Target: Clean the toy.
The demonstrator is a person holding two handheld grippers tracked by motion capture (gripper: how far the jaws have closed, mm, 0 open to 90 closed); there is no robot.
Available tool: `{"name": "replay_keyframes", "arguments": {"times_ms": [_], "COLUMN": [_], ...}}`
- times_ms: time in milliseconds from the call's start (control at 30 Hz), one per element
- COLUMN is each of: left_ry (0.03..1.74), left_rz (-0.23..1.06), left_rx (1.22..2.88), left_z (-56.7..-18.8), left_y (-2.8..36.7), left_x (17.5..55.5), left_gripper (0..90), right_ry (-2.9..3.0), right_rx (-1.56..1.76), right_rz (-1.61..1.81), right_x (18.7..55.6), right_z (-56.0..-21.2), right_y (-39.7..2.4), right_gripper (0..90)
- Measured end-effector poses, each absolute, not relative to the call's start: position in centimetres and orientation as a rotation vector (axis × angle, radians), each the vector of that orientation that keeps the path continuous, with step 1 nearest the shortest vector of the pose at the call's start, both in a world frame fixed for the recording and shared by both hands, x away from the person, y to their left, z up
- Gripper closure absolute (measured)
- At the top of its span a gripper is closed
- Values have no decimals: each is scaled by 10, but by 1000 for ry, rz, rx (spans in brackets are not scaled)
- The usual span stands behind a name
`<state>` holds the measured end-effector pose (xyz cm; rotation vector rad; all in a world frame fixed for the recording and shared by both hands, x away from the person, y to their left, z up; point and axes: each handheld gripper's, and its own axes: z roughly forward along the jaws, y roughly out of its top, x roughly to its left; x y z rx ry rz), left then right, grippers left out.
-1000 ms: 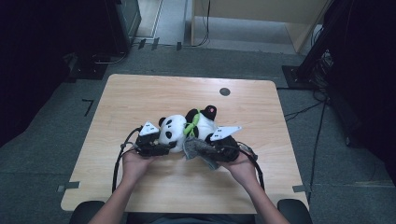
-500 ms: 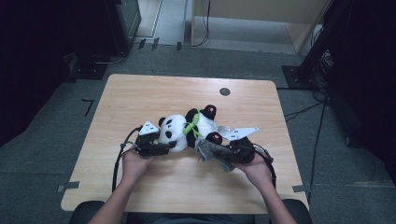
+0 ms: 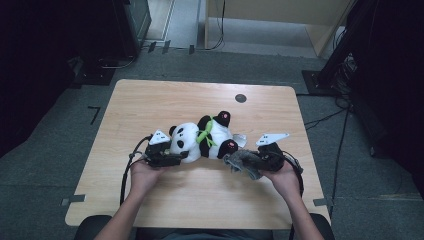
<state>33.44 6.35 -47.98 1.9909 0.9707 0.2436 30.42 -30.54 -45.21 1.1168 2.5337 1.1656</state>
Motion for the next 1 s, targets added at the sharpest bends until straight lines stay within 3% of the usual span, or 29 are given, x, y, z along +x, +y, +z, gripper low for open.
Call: {"name": "replay_keyframes", "arguments": {"times_ms": [1000], "left_ry": [967], "left_rz": [250], "left_rx": [1973], "left_z": [-481], "left_y": [64], "left_x": [335], "left_gripper": [299], "right_ry": [2350], "right_rx": [1296], "right_rz": [1188], "right_x": [364], "right_z": [-468], "right_y": [-316], "right_gripper": [770]}}
